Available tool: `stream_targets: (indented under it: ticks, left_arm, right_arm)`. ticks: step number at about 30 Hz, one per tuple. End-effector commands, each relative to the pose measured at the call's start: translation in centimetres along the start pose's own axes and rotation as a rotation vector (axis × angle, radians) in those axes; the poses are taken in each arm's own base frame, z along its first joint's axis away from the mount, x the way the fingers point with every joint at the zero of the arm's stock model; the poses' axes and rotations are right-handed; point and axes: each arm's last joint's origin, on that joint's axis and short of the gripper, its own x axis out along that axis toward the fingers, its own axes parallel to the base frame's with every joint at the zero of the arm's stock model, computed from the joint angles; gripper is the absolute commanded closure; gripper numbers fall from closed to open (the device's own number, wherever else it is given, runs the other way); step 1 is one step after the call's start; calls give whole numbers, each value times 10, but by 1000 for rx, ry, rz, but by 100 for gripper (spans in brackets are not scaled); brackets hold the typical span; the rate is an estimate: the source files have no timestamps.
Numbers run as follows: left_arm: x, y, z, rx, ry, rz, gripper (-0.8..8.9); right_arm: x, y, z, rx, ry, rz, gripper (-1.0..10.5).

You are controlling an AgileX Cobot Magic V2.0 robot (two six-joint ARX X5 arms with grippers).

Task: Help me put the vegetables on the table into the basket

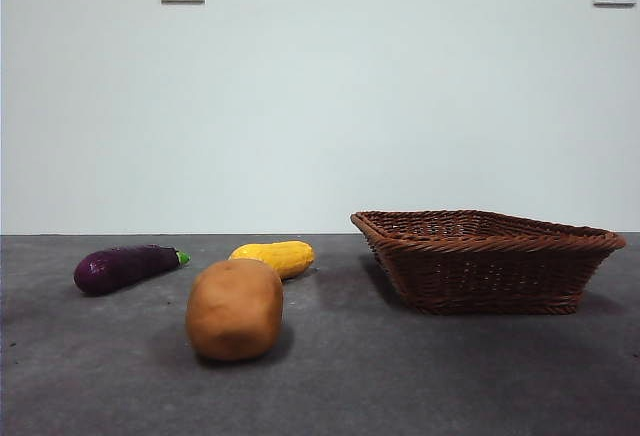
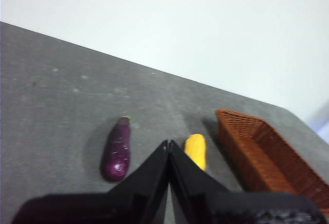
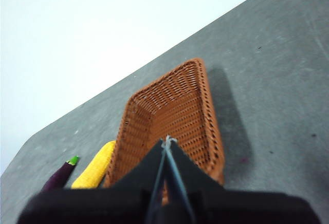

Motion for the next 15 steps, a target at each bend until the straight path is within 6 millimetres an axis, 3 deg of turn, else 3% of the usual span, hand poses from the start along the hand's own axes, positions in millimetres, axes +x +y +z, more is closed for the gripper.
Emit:
stream_targets:
  ticks: [1,9,15]
  left_arm:
    - [3,-5,9,-31,30,-37,819]
    - [17,-22,44,-99,163,-218,818]
    - [33,-27,61,-133,258,-315,818]
  right_arm:
    - [7,8,14,-26,30,-8,963]
    - [43,31,50,-158,432,24,958]
    - [81,41,77,-207,668,-58,938]
